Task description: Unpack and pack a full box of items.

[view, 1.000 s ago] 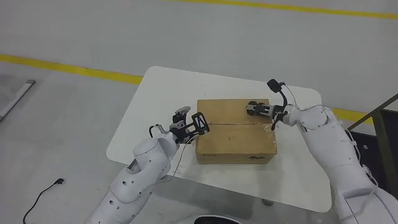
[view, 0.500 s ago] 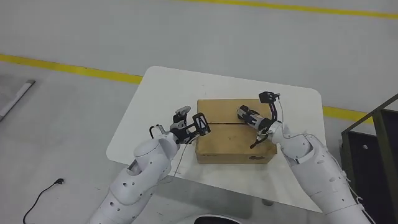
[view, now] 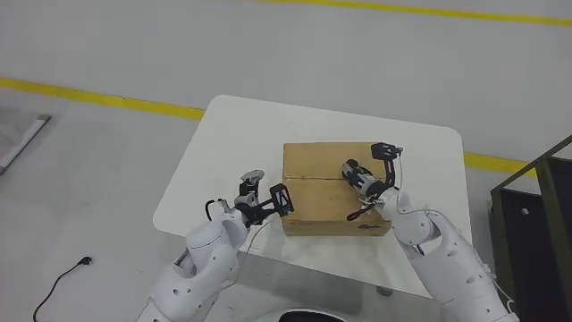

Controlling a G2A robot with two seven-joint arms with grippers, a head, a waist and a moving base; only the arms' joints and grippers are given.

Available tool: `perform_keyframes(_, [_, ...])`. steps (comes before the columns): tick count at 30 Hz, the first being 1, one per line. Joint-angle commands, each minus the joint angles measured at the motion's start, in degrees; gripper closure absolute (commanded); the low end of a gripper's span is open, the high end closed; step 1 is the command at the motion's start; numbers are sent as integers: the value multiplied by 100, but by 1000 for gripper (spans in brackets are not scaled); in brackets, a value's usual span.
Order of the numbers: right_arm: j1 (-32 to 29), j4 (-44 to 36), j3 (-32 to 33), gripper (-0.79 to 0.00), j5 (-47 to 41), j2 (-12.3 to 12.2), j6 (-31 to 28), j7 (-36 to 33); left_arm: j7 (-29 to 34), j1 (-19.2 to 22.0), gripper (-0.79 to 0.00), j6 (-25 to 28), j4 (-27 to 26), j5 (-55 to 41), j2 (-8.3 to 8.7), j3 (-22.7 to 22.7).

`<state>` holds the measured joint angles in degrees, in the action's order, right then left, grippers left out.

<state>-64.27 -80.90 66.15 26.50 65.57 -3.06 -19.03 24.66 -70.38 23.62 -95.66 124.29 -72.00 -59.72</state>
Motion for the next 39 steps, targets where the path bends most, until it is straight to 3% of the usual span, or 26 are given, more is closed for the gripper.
perform_keyframes(1, [-4,8,-15,0,0,13,5,19,-50,-50,-785,-307,271,-54,-29,47])
perform_keyframes(5, [-16,-12,-32,0,35,30,-12,7,-197,63,-785,-605,543,-160,-87,148])
perform_keyframes(20, [-15,-70,114,0,-23,45,-123,-280,-242,44,-785,-716,630,-143,-93,141])
perform_keyframes(27, [56,59,112,0,-40,70,-160,-357,-203,379,-785,-1591,1274,-484,-286,398])
perform_keyframes(39, [112,156,111,0,-6,101,-203,-465,-456,868,-785,-2600,2258,-1218,-564,534])
